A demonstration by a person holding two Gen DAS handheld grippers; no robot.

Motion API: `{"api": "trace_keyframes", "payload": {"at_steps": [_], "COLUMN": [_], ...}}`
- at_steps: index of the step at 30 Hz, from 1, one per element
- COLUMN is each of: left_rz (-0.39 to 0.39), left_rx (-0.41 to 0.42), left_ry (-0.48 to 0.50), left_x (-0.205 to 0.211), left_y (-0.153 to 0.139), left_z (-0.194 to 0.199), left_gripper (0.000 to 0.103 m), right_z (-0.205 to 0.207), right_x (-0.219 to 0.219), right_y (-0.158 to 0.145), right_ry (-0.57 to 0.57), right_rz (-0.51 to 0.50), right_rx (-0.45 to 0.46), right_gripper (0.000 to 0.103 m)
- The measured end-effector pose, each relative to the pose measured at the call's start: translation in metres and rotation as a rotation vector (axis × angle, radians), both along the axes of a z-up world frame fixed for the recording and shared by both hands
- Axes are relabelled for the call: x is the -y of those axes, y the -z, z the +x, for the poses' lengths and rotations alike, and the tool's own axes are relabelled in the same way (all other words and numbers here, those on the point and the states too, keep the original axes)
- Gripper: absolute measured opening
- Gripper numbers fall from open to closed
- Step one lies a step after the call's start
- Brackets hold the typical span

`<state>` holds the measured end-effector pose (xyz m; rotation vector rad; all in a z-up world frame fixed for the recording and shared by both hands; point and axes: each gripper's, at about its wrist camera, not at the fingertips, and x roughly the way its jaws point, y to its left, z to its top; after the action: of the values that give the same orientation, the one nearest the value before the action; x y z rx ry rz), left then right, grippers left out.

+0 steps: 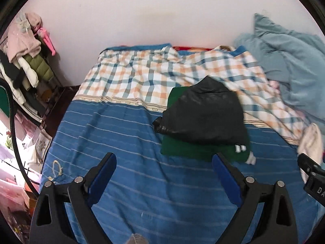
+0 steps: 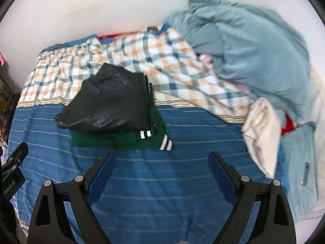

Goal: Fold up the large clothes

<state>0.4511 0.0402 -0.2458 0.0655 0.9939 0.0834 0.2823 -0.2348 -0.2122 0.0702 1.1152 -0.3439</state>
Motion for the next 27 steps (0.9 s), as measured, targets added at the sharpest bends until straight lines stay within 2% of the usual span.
{"api": "trace_keyframes", "payload": {"at_steps": [7,11,15,20,27], "left_rz": [0.018,-0.011,-0.006,-0.009,-0.025], "left_rx": [0.11,0.13,0.17,0.19,0.202], "left_ry": [0.051,0.043,0.028,0.019,0.031], "left_x": [0.003,-0.002,-0.002,0.002,0.014], "left_y": [-0.096,-0.139,-0.172,-0.2,-0.224], "left_z": [-0.079,-0.118,-0.152,-0.186,-0.218], "left_gripper": [0.096,0.096,0.096,0.096,0.096], "right_z": [-0.088,-0.137,-0.185,-0.233,-0.277], "right_x": [-0.02,-0.029,-0.038,-0.045,-0.041], "right_y": [-0.101,-0.163,-0.221,-0.268,-0.306], "right_ry": [-0.003,-0.009,-0.035,-0.069,-0.073], "right_rz": [-0.004,-0.03,-0.036,-0.032,-0.024], "right_rx": [0.078,0.141,0.192,0.226,0.259], "right_gripper": [0.094,0.094,0.094,0.094,0.095]}}
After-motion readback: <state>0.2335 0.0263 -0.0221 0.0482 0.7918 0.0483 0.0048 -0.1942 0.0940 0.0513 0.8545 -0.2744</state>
